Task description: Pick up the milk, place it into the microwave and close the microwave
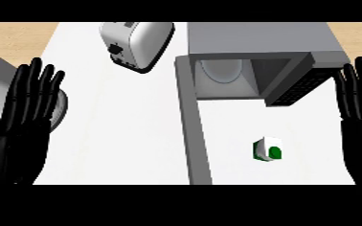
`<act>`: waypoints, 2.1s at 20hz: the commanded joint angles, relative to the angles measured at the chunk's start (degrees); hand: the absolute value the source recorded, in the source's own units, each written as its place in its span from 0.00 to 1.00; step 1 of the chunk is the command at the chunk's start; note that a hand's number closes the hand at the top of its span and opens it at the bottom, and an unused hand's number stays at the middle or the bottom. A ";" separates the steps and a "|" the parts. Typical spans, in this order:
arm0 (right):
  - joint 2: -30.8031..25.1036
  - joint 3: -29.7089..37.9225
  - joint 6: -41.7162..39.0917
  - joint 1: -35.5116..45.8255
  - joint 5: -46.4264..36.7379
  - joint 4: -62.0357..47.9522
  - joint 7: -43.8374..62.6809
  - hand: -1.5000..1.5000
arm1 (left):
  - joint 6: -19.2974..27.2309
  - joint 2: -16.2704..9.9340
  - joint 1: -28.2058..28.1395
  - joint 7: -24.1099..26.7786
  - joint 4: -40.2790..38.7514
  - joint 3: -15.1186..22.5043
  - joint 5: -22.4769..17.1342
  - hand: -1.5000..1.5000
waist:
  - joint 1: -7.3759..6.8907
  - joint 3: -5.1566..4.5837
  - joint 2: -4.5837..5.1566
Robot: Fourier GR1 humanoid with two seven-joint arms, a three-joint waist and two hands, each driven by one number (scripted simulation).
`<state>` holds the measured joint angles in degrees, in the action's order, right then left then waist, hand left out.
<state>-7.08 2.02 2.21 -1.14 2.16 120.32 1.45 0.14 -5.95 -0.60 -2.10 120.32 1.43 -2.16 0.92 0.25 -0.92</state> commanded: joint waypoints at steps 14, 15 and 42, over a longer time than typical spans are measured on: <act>1.38 -20.56 -4.98 -15.05 -7.28 18.18 4.96 0.00 | -0.81 -0.49 -11.40 -4.41 9.30 -9.62 -7.57 0.00 | -1.08 -0.26 0.73; 2.87 -23.88 -3.63 -17.60 -11.04 15.32 1.25 0.00 | -1.55 -0.24 -12.47 -4.57 9.48 -10.26 -9.17 0.00 | -1.03 -0.26 0.74; 2.76 -9.98 -0.94 -18.78 -8.33 -14.05 -18.53 0.00 | -16.49 2.96 -27.28 -0.97 16.84 -22.94 -20.31 0.00 | -1.47 -0.24 0.85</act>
<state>-5.01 -10.19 0.31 -22.61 -5.58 113.76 -14.06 -13.90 -4.32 -25.51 -4.36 134.85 -20.47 -20.40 -0.41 0.01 -0.08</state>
